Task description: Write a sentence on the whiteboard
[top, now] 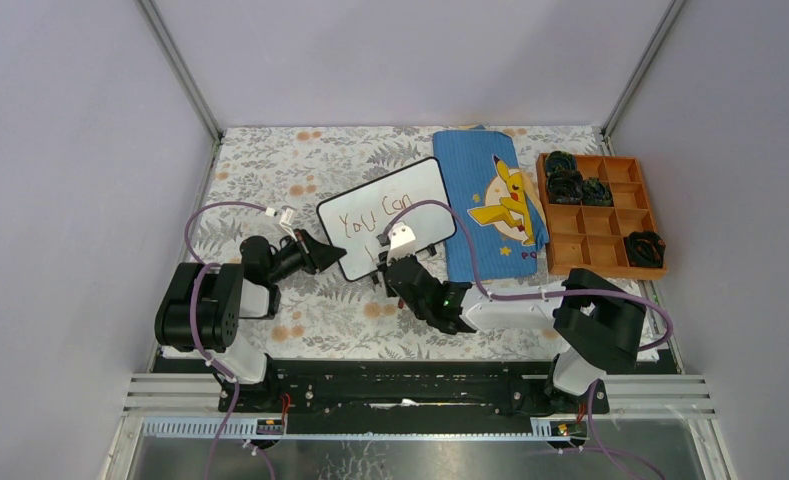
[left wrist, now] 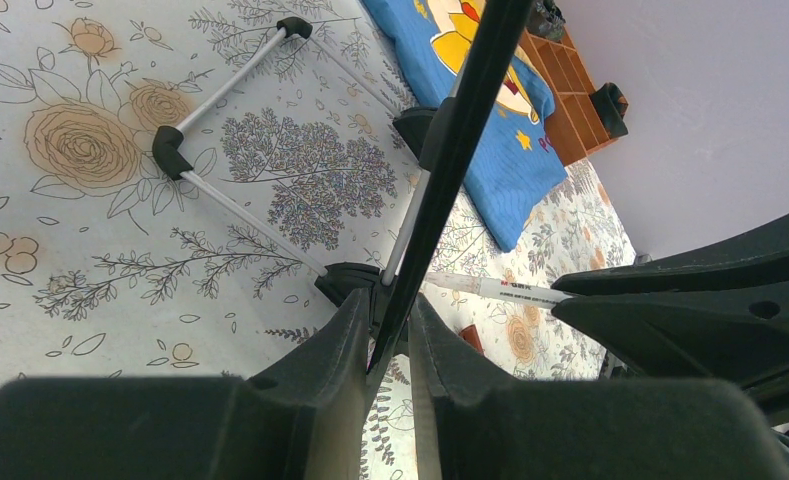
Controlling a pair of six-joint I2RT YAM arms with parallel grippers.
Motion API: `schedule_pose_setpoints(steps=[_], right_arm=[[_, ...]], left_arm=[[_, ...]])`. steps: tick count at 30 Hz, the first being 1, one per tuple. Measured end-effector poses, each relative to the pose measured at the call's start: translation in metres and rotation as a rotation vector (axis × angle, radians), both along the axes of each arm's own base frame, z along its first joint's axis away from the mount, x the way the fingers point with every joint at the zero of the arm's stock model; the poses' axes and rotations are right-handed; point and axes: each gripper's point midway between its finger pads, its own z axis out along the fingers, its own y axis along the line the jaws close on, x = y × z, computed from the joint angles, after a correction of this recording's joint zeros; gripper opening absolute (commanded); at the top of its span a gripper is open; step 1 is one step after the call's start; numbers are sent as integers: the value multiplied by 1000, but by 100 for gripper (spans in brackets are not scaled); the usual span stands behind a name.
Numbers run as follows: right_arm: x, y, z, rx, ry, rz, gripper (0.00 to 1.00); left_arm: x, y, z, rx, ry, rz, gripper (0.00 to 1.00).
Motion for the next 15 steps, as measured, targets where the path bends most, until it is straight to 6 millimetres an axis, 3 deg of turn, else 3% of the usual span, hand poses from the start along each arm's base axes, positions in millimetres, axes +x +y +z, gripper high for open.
schedule_pose_setpoints(steps=[15], right_arm=[[3,6,10,1,-8,8,0]], left_arm=[[0,0,0,1,0,-1,26]])
